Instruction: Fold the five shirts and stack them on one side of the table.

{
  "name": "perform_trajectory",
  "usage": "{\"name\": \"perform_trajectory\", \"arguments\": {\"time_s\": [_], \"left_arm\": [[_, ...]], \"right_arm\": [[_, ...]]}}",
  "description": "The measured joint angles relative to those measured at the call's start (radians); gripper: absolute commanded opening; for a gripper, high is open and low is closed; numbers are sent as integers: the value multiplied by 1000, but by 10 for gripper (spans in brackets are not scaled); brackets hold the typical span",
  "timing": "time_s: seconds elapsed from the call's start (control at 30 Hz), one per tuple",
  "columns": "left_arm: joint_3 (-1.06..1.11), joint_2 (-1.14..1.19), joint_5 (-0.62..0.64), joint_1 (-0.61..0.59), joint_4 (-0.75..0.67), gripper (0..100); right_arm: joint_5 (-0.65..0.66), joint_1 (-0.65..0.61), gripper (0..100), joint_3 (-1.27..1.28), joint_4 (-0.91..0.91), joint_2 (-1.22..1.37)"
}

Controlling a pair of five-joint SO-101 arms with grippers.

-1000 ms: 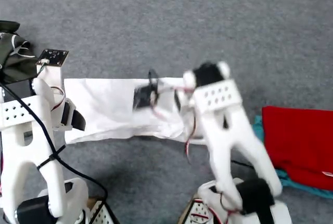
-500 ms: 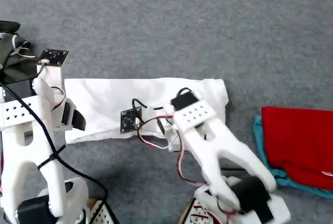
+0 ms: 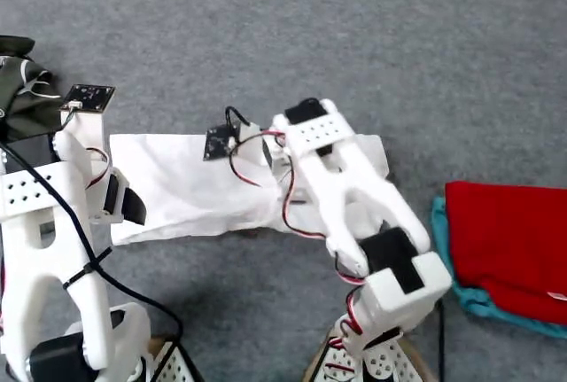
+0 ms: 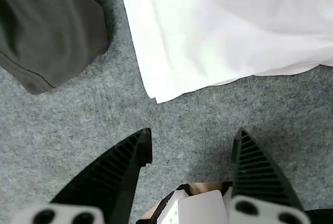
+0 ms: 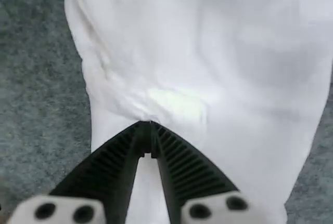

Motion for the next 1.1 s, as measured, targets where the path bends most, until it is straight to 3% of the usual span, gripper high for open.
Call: {"name": "perform_trajectory", "arguments": {"time_s": [0.33, 0.6, 0.83, 1.1], "left_arm": [[0, 0, 2, 0, -2, 267], [-29, 21, 170, 0, -109, 297], [-120, 318, 207, 0, -190, 294], [-439, 704, 209, 0, -198, 293]], "right_arm": [[-37, -44, 6, -143, 12, 68], [-84, 46, 6, -422, 213, 21], [-84, 172, 6, -592, 390, -92], [-84, 284, 6, -543, 407, -226]]}}
